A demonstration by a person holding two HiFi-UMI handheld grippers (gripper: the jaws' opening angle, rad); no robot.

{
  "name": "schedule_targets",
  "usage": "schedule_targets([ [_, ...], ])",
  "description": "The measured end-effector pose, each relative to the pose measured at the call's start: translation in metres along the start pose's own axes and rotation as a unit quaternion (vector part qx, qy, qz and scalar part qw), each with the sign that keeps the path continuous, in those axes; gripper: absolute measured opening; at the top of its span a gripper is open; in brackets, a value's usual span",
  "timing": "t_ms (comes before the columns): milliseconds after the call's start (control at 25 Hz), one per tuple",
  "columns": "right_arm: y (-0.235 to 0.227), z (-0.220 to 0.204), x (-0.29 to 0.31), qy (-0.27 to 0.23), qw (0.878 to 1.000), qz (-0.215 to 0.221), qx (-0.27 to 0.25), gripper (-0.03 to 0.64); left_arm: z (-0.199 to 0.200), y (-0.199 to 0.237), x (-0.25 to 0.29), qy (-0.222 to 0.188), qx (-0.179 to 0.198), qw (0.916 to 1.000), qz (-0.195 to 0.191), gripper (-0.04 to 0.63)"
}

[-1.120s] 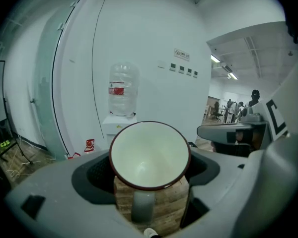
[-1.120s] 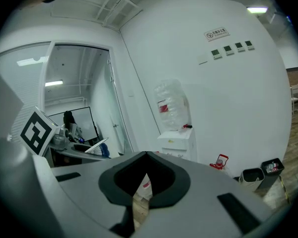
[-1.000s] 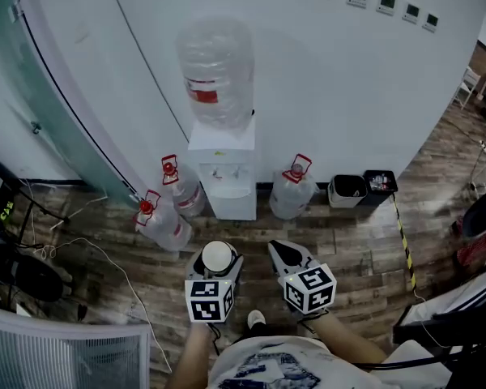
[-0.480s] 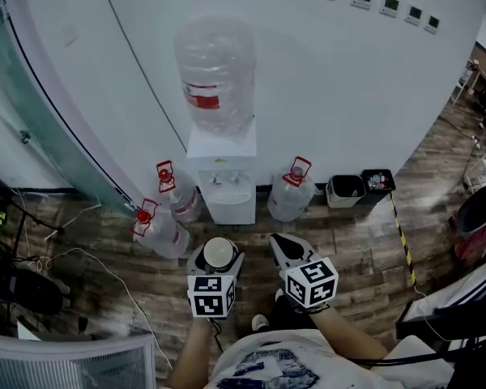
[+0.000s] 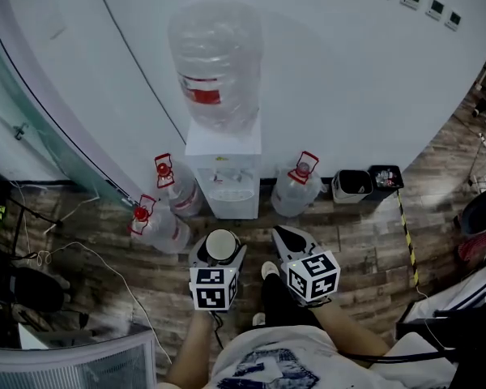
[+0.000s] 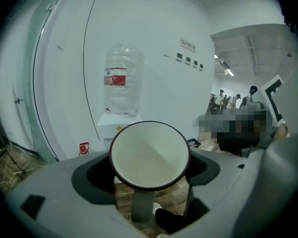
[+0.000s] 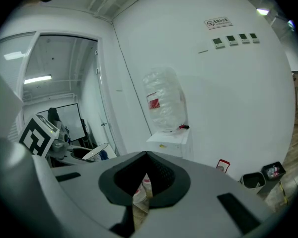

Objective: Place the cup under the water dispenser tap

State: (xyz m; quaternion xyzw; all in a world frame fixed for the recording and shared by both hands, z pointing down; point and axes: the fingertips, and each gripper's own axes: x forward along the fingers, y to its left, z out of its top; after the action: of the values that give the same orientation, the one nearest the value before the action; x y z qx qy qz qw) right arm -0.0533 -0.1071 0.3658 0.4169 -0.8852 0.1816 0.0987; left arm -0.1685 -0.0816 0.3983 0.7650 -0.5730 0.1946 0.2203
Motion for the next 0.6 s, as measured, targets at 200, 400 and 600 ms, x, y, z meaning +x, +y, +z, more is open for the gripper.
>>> schedule_targets([
  [200,-0.032,-0.002,0.048,0.01,1.0,0.003,-0.002,0.02,0.001,0.019,0.049,0.012,-0.008,0.9998,0.011,0.434],
  [400,-0.065,-0.024,0.097,0.025,1.0,0.004,0.001,0.02,-0.009,0.038,0.105,0.024,-0.005,0.9995,0.017,0.434],
  [600,-0.098,-0.061,0.145,0.042,0.999,0.004,0.006,0.021,-0.028,0.058,0.168,0.036,-0.017,0.9991,0.016,0.434],
])
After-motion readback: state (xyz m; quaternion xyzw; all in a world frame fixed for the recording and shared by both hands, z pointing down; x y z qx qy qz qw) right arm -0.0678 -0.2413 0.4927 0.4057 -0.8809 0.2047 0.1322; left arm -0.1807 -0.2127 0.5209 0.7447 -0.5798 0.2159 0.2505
